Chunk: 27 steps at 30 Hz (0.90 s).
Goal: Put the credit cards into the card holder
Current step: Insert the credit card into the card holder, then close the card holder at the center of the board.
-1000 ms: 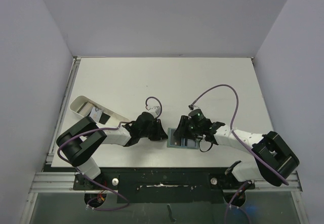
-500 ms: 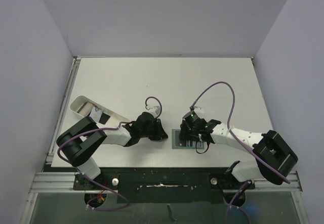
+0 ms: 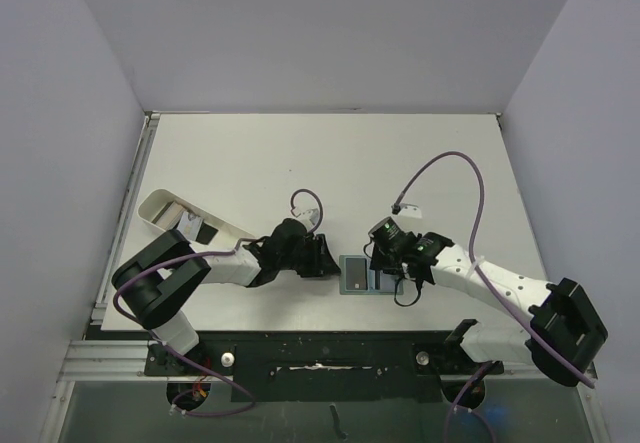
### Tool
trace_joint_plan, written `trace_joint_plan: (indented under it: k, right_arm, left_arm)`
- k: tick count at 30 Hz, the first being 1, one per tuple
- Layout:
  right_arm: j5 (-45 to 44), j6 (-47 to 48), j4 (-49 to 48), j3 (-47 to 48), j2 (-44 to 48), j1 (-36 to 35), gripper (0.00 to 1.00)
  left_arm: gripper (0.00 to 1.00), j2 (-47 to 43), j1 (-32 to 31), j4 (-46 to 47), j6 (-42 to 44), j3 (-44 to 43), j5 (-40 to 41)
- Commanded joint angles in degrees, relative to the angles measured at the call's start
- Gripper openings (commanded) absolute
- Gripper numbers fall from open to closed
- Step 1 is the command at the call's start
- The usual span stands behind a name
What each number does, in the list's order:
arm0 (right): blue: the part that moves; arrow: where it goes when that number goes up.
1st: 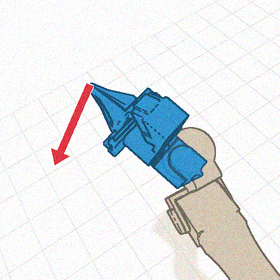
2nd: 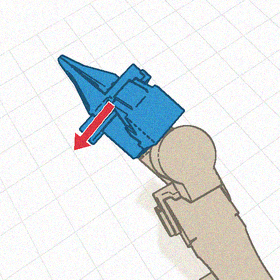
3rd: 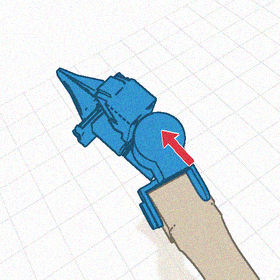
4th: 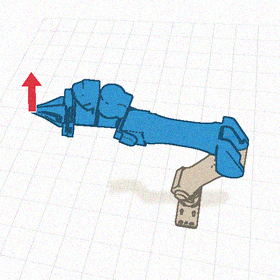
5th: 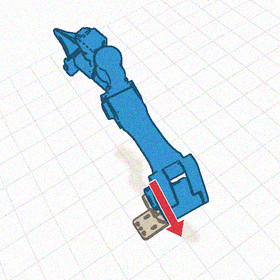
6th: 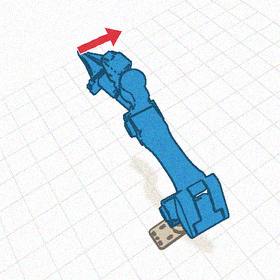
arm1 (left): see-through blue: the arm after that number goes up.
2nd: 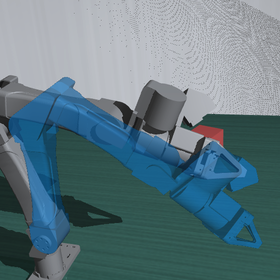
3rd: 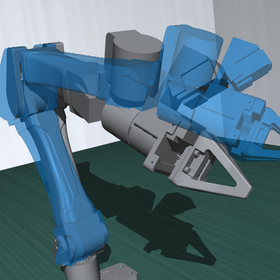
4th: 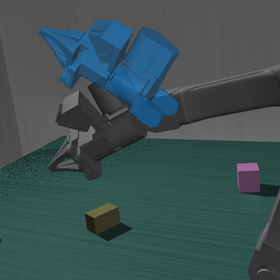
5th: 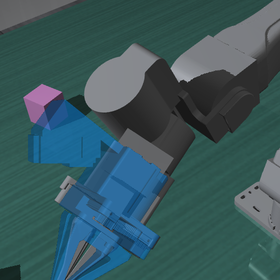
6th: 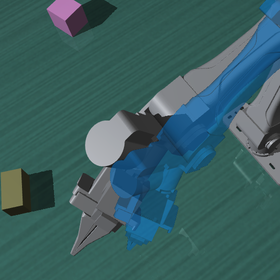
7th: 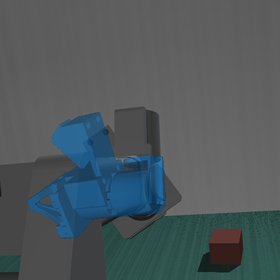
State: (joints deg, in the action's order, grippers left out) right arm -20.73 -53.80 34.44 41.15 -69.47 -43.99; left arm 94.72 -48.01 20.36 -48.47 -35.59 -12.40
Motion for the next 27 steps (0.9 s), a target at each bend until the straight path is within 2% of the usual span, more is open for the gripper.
trace_joint_plan:
  k: [1, 5, 8, 13, 20, 24, 27]
  right_arm:
    - [-7.95, 0.44, 6.9, 2.03, 0.55, -0.26, 0.52]
    - [-9.37, 0.87, 7.82, 1.53, -0.66, -0.31, 0.53]
    - [-8.27, 2.64, 5.09, 0.43, -1.1, -0.32, 0.54]
    - [-6.69, 3.26, 2.6, -0.92, -1.9, -0.31, 0.57]
    - [-8.68, 2.49, 4.12, -0.8, -5.46, -0.33, 0.58]
    - [-9.46, 1.95, 4.37, -0.73, -6.64, -0.32, 0.54]
    - [-10.74, 1.45, 5.21, -0.56, -6.97, -0.3, 0.47]
  left_arm:
    - [0.37, -0.18, -0.59, 7.66, -4.08, -0.21, -4.87]
    - [0.43, 1.07, -0.59, 10.43, -5.94, 0.46, -5.58]
    - [0.46, 2.21, -0.59, 13.81, -7.97, 1.48, -6.49]
    - [0.46, 3.19, -0.59, 15.68, -9.02, 2.2, -6.23]
    - [0.46, 3.33, -0.59, 14.56, -8.58, 2.42, -4.87]
    - [0.46, 3.36, -0.59, 13.65, -8.09, 2.21, -4.27]
    - [0.46, 3.31, -0.59, 12.99, -7.72, 2.03, -4.12]
